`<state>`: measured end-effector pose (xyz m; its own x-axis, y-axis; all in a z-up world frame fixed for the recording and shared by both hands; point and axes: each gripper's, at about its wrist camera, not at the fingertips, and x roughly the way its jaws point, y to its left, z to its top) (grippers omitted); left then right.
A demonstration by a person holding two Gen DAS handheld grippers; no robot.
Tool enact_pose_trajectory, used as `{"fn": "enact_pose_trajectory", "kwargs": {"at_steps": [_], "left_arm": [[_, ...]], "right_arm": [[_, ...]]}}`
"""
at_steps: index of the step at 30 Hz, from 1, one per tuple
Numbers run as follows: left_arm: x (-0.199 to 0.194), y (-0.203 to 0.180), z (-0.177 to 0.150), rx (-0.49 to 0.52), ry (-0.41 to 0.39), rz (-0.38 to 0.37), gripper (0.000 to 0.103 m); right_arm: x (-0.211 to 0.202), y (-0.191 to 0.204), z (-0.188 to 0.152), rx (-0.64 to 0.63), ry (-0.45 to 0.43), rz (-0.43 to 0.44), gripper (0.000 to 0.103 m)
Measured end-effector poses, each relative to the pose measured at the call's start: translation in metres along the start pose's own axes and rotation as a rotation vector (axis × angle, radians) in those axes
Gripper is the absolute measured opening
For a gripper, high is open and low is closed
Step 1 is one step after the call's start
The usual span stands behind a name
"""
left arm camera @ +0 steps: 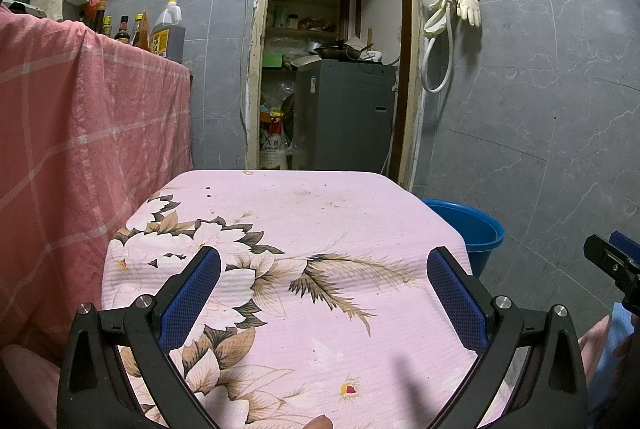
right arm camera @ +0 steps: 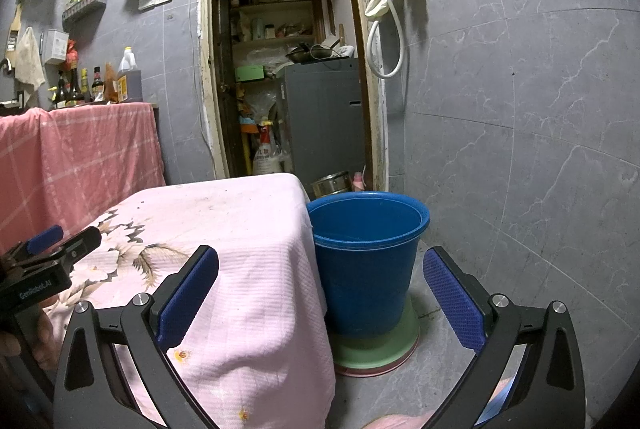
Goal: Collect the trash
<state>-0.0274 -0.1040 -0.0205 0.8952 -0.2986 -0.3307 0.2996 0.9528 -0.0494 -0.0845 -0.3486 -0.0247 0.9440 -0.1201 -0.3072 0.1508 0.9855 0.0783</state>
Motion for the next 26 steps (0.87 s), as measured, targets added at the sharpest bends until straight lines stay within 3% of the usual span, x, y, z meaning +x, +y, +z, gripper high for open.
{"fn": "enact_pose_trajectory", "kwargs": {"at_steps": [26], "left_arm": [[0.004,0.0002,-0.0086,-0.007,0.021,0.007,0.101]], "right_arm": [[-0.0002,-0.0003,0.0002,0.001,0.001,0.001,0.103]]}}
